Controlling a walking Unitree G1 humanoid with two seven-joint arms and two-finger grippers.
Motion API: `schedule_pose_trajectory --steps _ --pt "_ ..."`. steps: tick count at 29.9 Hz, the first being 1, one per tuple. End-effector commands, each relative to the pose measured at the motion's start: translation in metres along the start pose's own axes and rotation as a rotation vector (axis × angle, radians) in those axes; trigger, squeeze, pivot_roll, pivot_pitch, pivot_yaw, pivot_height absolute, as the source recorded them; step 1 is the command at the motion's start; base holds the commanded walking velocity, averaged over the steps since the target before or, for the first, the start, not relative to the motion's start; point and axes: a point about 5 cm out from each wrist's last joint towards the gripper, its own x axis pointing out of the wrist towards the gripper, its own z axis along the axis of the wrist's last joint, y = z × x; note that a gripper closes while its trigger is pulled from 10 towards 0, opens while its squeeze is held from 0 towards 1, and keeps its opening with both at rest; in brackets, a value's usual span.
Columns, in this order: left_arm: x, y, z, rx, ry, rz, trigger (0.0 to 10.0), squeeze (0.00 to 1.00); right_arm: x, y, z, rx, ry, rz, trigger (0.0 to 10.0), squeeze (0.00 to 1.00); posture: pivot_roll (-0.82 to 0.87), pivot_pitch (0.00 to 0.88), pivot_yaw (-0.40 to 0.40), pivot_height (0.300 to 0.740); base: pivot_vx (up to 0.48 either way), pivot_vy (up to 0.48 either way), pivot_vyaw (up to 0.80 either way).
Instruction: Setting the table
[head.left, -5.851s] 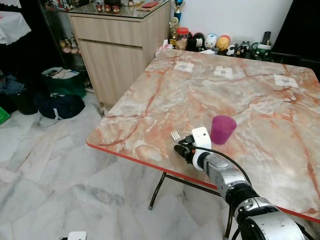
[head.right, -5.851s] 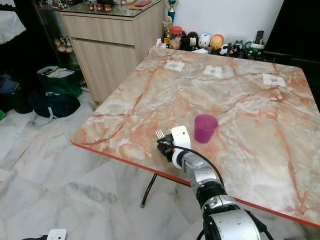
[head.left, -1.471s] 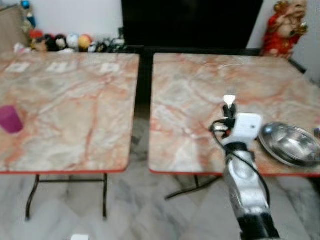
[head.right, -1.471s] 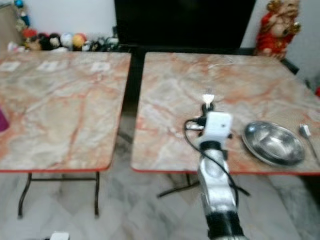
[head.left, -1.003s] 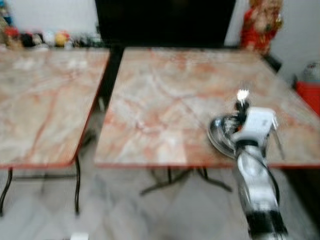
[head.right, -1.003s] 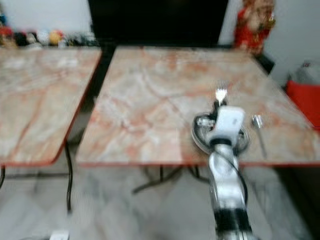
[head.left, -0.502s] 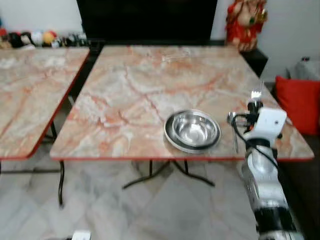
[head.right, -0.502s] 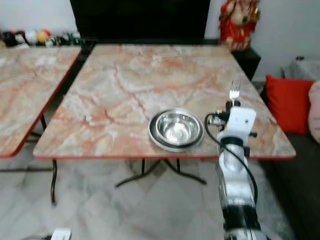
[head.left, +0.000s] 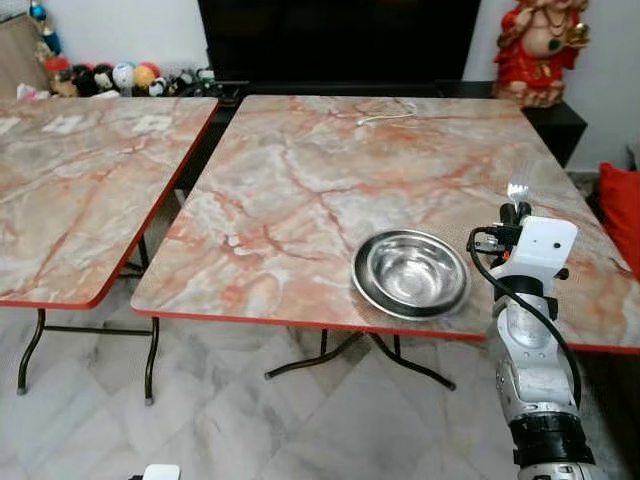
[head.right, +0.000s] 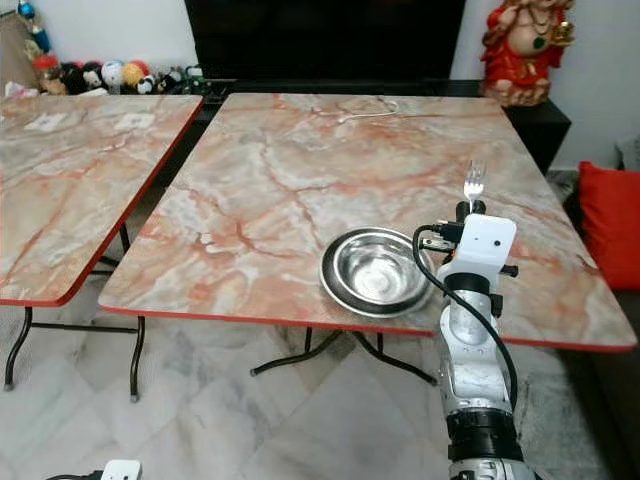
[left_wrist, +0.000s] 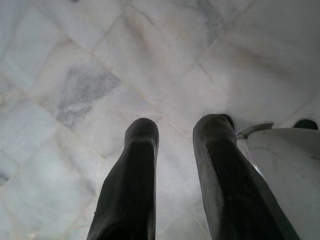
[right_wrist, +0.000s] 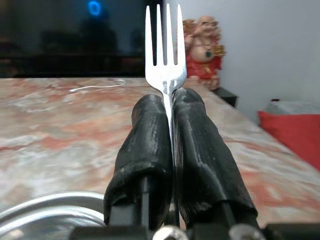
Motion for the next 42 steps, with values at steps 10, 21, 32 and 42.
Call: schedule_pose_trajectory --steps 10,21,32,42 --pt "0.0 0.001 0.001 0.001 -0.002 0.004 10.0 0.0 0.004 -0.016 0.003 -0.027 -0.008 -0.074 10.0 0.0 -0.04 0.019 0.02 0.74 0.097 0.0 0.0" --pt "0.001 0.0 0.002 0.005 -0.002 0.0 10.0 0.0 -0.002 -0.063 -0.004 -0.145 0.129 -0.232 10.0 0.0 -0.06 0.022 0.024 0.74 0.0 0.0 0.0" --pt "0.001 0.001 0.002 0.013 0.001 -0.01 10.0 0.0 -0.005 -0.083 -0.043 -0.073 0.452 -0.204 10.0 0.0 -0.07 0.02 0.042 0.74 0.0 0.0 0.0" --pt "0.001 0.001 0.003 0.009 0.0 -0.015 10.0 0.0 -0.002 -0.08 -0.059 -0.075 0.57 -0.154 10.0 0.0 -0.05 0.014 0.049 0.74 0.0 0.0 0.0"
